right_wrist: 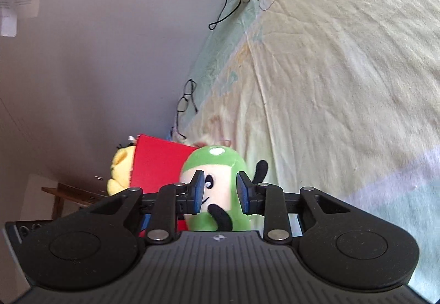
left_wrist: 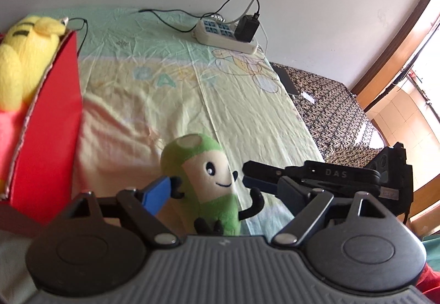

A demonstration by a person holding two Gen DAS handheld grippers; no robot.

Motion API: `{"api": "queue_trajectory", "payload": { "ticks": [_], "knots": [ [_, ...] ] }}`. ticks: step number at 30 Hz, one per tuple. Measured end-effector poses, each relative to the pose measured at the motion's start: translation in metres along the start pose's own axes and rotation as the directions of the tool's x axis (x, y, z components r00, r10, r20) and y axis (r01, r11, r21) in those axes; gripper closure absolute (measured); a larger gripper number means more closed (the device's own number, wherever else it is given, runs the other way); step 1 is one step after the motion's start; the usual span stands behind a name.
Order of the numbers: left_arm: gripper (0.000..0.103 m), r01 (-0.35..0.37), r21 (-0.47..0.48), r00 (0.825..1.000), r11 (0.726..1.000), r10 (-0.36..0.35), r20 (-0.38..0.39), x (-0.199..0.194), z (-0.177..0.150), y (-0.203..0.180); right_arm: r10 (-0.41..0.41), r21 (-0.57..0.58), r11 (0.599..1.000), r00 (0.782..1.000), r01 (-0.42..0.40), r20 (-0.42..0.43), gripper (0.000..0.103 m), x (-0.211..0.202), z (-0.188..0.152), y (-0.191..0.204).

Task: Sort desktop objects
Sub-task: 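Close both grippers on the green bean plush's body, then lift the green bean plush with both grippers toward the red box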

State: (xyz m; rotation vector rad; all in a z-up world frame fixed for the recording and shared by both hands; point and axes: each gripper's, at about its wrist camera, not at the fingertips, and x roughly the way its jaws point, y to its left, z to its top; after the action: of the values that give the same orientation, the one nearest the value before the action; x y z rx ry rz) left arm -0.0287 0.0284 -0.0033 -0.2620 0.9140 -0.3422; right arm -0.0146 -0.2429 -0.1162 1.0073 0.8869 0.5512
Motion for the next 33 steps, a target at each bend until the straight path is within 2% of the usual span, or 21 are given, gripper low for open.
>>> {"api": "queue_trajectory", "payload": {
  "ticks": [2,5,7,13,15,17,19,25,29,33],
  "knots": [
    [0.017,0.003,-0.025,1.000,1.000,-0.004,-0.021,0.008,-0.002,0.003,-0.026,-0.001,1.000,0.999,0.026,-0.021,0.071,0.013,-0.001,-0.001],
    [0.017,-0.065,-0.012,0.998,0.998,0.065,-0.020,0.014,-0.003,0.006,0.011,-0.003,1.000,0.999,-0.011,-0.036,0.066,0.028,-0.003,0.004],
    [0.017,-0.082,-0.021,0.996,0.996,0.081,-0.029,0.017,-0.005,0.013,0.016,-0.041,0.999,0.998,-0.018,-0.055,0.062,0.034,-0.004,0.013],
    [0.016,-0.129,-0.045,0.990,0.991,0.127,-0.056,0.021,-0.016,0.033,0.044,-0.082,0.995,0.993,-0.053,-0.109,0.062,0.047,-0.007,0.029],
    [0.014,-0.122,-0.055,0.991,0.991,0.118,-0.065,0.022,-0.017,0.038,0.044,-0.065,0.996,0.990,-0.053,-0.131,0.058,0.047,-0.005,0.025],
    [0.014,-0.121,-0.061,0.991,0.991,0.116,-0.072,0.025,-0.016,0.042,0.029,-0.055,0.998,0.986,-0.039,-0.161,0.047,0.054,-0.006,0.022],
    [0.014,-0.135,-0.050,0.988,0.990,0.131,-0.076,0.030,-0.016,0.042,0.057,-0.040,0.997,0.981,-0.065,-0.186,0.047,0.060,-0.008,0.021],
    [0.014,-0.144,-0.015,0.986,0.989,0.143,-0.083,0.033,-0.017,0.038,0.045,-0.102,0.993,0.978,-0.067,-0.201,0.050,0.064,-0.013,0.033],
    [0.014,-0.116,0.001,0.990,0.993,0.116,-0.086,0.027,-0.018,0.027,0.047,-0.081,0.995,0.977,-0.066,-0.207,0.052,0.045,-0.018,0.030],
    [0.014,-0.086,0.062,0.993,0.994,0.091,-0.072,0.019,-0.022,0.003,0.037,-0.086,0.995,0.987,-0.051,-0.156,0.052,0.018,-0.026,0.034]
  ]
}}
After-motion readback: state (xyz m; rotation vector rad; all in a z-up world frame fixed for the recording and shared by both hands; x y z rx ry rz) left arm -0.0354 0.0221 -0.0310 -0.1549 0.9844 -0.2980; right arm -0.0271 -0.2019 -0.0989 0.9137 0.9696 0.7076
